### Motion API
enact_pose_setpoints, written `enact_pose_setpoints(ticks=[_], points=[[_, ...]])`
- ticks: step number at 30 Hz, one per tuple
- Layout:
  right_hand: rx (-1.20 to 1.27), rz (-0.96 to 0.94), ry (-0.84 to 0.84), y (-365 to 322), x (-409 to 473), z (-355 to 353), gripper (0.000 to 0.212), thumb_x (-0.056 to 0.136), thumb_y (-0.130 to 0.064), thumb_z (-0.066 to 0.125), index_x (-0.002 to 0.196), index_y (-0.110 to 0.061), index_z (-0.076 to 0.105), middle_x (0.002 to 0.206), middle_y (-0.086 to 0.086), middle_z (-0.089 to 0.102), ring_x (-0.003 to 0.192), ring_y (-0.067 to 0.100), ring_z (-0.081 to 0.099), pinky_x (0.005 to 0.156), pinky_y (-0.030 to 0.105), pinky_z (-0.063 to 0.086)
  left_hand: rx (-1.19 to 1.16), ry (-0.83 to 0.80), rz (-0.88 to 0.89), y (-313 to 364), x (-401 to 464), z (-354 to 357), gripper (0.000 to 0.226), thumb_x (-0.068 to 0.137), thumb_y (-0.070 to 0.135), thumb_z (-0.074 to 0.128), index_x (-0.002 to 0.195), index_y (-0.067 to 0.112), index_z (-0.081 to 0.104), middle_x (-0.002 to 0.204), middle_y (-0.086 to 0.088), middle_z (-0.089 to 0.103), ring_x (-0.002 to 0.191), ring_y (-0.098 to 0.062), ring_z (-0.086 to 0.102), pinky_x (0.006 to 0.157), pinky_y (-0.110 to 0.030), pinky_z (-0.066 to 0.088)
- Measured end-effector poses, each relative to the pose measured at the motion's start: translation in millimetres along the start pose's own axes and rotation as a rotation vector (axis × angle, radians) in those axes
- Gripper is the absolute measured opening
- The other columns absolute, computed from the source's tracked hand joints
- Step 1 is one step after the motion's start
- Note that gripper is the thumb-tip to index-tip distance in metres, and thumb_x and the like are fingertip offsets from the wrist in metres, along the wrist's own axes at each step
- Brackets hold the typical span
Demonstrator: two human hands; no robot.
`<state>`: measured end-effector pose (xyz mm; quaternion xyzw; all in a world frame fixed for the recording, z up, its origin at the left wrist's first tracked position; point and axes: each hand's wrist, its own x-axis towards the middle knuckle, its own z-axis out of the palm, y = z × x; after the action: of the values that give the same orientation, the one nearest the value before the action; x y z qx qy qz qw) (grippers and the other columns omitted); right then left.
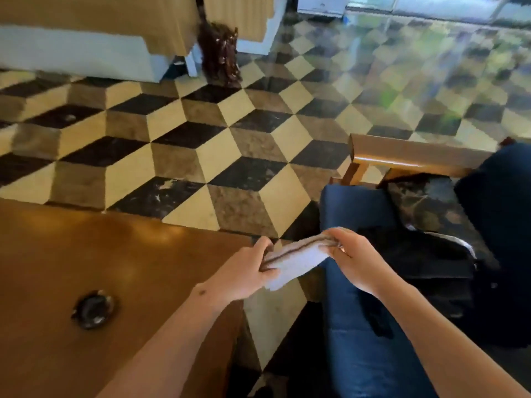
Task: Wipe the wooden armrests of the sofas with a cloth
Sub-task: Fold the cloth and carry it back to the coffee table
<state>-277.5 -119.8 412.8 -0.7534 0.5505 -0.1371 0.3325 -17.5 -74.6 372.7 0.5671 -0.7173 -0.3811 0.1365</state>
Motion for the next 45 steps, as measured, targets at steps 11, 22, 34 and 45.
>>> enact_pose_setpoints(ticks=[11,22,34,45], points=[[0.002,-0.206,-0.685,11,162,92,0.009,0.104,-0.026,0.059,0.106,-0.029,0.067,0.105,-0.004,0.072,0.097,0.01,0.066,0.092,0.041,0.055,-0.118,0.521,-0.608,-64,-14,59,0.022,0.088,0.021,0.055,0.082,0.033,0.037,0.089,0.018,0.041,0.087,-0.008,0.039,0.074,-0.038,0.044],[-0.262,-0.607,-1.129,-1,205,206,0.035,0.104,-0.032,0.059,0.076,-0.036,0.038,0.077,-0.011,0.044,0.07,0.0,0.045,0.067,0.022,0.038,-0.315,0.677,-1.068,-85,-46,168,0.023,0.096,0.042,0.055,0.081,0.026,0.048,0.089,0.013,0.047,0.09,-0.015,0.043,0.08,-0.033,0.035],[-0.243,-0.893,-1.078,-33,218,349,0.025,0.103,-0.024,0.06,0.095,-0.001,0.062,0.077,0.01,0.061,0.065,0.029,0.059,0.07,0.058,0.054,-0.358,0.978,-1.234,-179,-99,188,0.005,0.093,0.027,0.071,0.095,0.027,0.066,0.073,0.015,0.058,0.067,-0.006,0.055,0.058,-0.013,0.039],[-0.301,-1.15,-0.816,75,220,452,0.024,0.09,-0.013,0.079,0.114,-0.007,0.077,0.108,0.015,0.064,0.092,0.032,0.066,0.066,0.04,0.059,0.002,1.111,-1.271,-274,-42,304,0.023,0.071,-0.013,0.072,0.091,-0.001,0.073,0.093,-0.017,0.07,0.088,-0.04,0.067,0.075,-0.051,0.055]])
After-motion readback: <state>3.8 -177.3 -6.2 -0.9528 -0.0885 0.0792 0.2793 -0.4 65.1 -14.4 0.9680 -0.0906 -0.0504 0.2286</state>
